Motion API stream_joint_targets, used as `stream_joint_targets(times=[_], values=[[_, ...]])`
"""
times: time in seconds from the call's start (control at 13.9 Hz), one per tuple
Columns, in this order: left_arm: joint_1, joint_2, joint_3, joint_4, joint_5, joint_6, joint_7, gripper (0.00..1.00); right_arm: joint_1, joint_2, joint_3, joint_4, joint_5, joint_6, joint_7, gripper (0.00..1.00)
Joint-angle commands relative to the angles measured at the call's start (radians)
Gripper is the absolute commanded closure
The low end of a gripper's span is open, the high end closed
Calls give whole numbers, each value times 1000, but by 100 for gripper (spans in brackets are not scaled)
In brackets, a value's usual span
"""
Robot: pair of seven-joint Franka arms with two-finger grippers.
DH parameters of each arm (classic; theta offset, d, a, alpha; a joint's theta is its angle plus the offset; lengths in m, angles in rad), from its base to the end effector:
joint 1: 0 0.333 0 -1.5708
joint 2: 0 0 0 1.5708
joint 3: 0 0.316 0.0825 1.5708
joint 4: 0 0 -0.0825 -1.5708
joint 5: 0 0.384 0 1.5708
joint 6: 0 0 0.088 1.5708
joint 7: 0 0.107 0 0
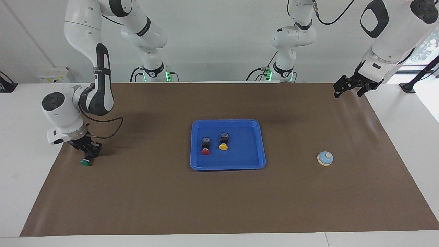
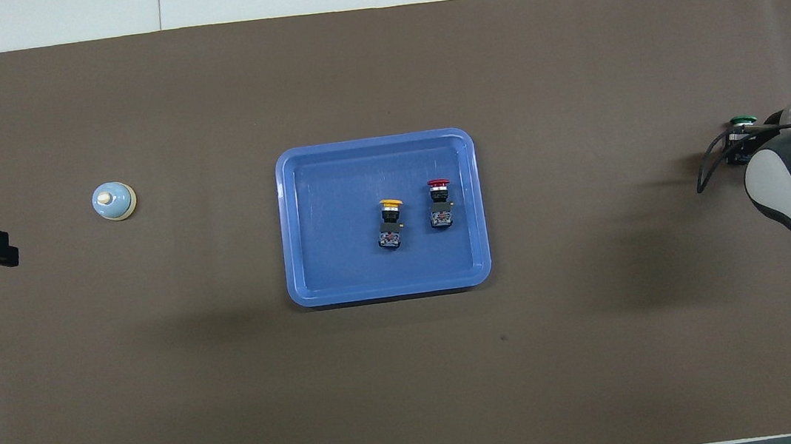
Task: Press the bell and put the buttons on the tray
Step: 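Carry the green button over the tray with the right gripper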
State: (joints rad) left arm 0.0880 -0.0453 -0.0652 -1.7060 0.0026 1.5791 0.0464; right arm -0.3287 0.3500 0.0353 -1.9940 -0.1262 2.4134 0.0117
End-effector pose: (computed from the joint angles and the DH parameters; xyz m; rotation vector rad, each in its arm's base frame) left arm 0.5368 0.0118 0.5862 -3.1360 0.0369 0.1284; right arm 0.5869 -0.1789 0.2919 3.0382 -0.3300 0.0898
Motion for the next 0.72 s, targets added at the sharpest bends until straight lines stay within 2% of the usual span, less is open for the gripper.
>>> stream_joint_targets(times=[0.0, 0.29, 0.5, 0.65], values=[[9, -15, -4, -9, -9, -2, -2, 0, 14, -22, 21, 24, -15, -51, -15, 100], [7, -15, -4, -9, -9, -2, -2, 0, 173, -26, 21, 205, -3, -291, 55, 100], [7, -15, -4, -9, -9, -2, -2, 0, 328, -19, 21, 329, 0, -448, 209, 100], [9, -15, -4, -9, -9, -2, -2, 0, 443, -6, 21, 391, 3, -506, 350, 100]])
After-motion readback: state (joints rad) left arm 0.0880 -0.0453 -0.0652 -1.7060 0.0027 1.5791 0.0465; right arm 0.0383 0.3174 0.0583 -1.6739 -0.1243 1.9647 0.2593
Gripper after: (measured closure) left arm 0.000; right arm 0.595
